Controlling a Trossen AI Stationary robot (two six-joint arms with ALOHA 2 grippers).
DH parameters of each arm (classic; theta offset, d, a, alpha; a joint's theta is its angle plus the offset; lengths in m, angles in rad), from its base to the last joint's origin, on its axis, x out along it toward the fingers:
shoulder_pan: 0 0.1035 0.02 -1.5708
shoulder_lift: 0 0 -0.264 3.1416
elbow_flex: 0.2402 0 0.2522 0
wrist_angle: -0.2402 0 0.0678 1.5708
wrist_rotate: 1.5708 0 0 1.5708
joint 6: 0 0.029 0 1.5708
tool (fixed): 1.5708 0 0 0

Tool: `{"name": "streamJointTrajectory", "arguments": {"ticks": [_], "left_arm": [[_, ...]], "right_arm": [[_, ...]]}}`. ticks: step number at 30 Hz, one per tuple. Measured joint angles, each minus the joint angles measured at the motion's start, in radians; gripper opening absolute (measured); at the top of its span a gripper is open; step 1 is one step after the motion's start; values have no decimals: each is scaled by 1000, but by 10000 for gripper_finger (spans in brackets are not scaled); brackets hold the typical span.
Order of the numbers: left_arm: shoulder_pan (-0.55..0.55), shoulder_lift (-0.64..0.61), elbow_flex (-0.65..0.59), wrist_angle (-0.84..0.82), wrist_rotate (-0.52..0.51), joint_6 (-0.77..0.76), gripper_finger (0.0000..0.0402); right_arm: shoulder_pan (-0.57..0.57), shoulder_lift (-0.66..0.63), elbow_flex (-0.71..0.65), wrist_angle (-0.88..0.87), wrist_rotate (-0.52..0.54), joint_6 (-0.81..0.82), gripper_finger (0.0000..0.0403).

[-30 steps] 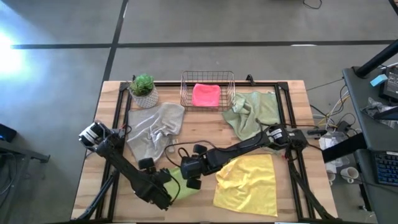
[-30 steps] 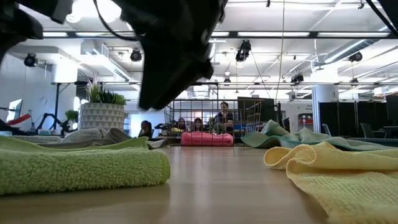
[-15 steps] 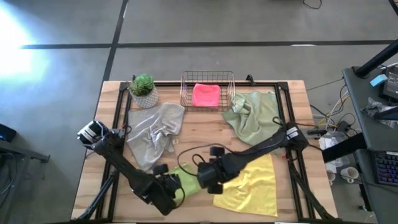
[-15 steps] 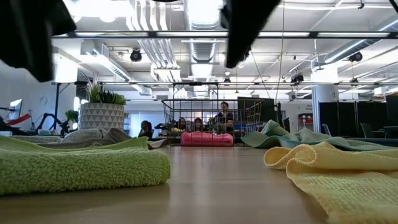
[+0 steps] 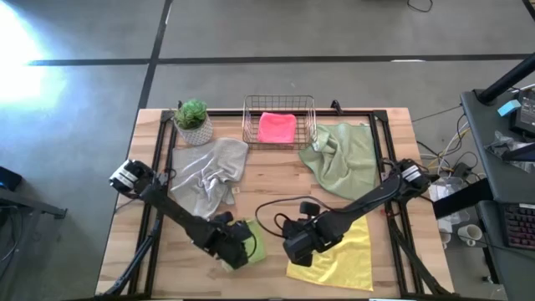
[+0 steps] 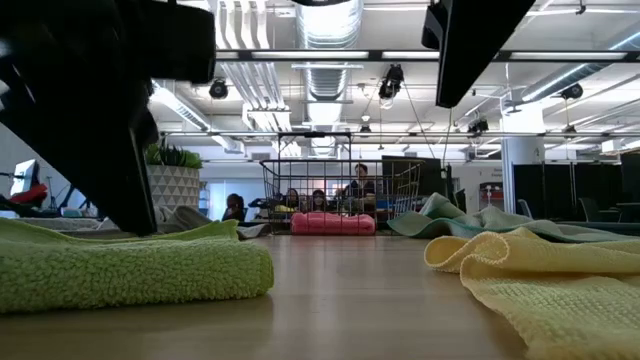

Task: Fold microfiber towels
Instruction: Fold the light green towel

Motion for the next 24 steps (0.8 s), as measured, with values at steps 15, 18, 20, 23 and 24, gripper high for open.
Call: {"name": "streamJointTrajectory", "arguments": {"ticks": [15,18,20,23,24], "left_arm": [[126,-6,-102,114,64,234,106],[162,-6,-122,198,64,286,106],[189,-6,-135,247,64,315,106],[229,-4,-147,309,64,378,106],[242,-3,-149,327,64,405,106]], "right_arm": [[-7,-11,-34,16,12,42,54],[-12,-16,-34,16,42,68,54],[-14,-24,-34,10,72,87,54],[-17,-36,-34,2,87,100,54],[-20,-38,-34,-3,95,104,54]]}}
